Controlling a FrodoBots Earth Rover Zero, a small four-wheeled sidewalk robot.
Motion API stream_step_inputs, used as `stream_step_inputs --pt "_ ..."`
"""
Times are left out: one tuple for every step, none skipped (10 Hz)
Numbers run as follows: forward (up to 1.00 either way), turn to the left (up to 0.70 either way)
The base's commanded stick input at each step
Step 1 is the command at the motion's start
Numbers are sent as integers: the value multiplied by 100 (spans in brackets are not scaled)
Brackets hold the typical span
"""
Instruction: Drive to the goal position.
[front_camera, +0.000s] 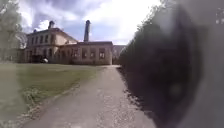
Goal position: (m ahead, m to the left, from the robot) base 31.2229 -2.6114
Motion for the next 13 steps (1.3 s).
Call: stream_step_inputs --pt "70 3" --pt "70 3" --pt "70 3" --pt "70 3" --pt "70 3" --pt "70 3" --pt "70 3" --pt "70 3" --pt "70 3" --pt "70 3" --pt "70 3" --pt "70 3" --pt "70 3"
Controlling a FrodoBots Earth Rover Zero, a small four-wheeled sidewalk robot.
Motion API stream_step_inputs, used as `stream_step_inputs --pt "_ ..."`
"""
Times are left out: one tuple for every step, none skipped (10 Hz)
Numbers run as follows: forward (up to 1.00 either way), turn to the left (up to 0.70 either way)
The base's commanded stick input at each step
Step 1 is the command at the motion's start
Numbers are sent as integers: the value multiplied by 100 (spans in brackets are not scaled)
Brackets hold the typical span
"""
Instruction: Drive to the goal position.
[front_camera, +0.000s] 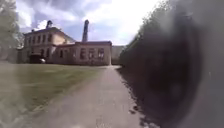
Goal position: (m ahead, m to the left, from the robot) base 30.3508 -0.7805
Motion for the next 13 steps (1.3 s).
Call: stream_step_inputs --pt "70 3" --pt "70 3" --pt "70 3" --pt "70 3" --pt "70 3" --pt "70 3" --pt "70 3" --pt "70 3" --pt "70 3" --pt "70 3" --pt "70 3" --pt "70 3" --pt "70 3"
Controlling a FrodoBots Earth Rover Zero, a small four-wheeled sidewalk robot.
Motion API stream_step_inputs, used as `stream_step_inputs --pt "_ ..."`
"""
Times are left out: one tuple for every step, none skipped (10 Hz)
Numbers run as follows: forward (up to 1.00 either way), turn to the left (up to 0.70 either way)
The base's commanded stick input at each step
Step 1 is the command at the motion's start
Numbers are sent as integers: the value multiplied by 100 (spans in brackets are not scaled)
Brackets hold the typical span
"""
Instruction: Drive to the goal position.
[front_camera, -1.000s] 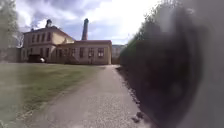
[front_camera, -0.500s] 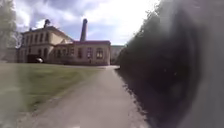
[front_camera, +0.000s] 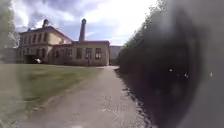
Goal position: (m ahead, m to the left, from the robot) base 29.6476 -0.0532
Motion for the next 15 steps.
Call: stream_step_inputs --pt "70 3" --pt "70 3" --pt "70 3" --pt "70 3" --pt "70 3" --pt "70 3" --pt "70 3" --pt "70 3" --pt "70 3" --pt "70 3" --pt "70 3" --pt "70 3" --pt "70 3" --pt "70 3" --pt "70 3"
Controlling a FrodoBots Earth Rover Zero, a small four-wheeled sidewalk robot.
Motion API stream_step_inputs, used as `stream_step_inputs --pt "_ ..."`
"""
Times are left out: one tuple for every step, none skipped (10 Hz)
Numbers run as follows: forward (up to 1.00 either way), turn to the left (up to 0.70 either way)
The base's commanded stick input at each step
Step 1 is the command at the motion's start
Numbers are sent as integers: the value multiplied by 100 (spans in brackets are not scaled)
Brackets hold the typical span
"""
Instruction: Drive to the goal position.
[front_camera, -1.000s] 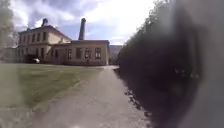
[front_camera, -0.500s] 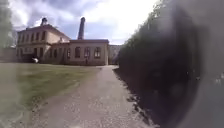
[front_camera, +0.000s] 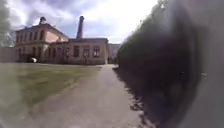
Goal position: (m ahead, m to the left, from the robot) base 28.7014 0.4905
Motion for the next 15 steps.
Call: stream_step_inputs --pt "70 3" --pt "70 3" --pt "70 3" --pt "70 3" --pt "70 3" --pt "70 3" --pt "70 3" --pt "70 3" --pt "70 3" --pt "70 3" --pt "70 3" --pt "70 3" --pt "70 3" --pt "70 3" --pt "70 3"
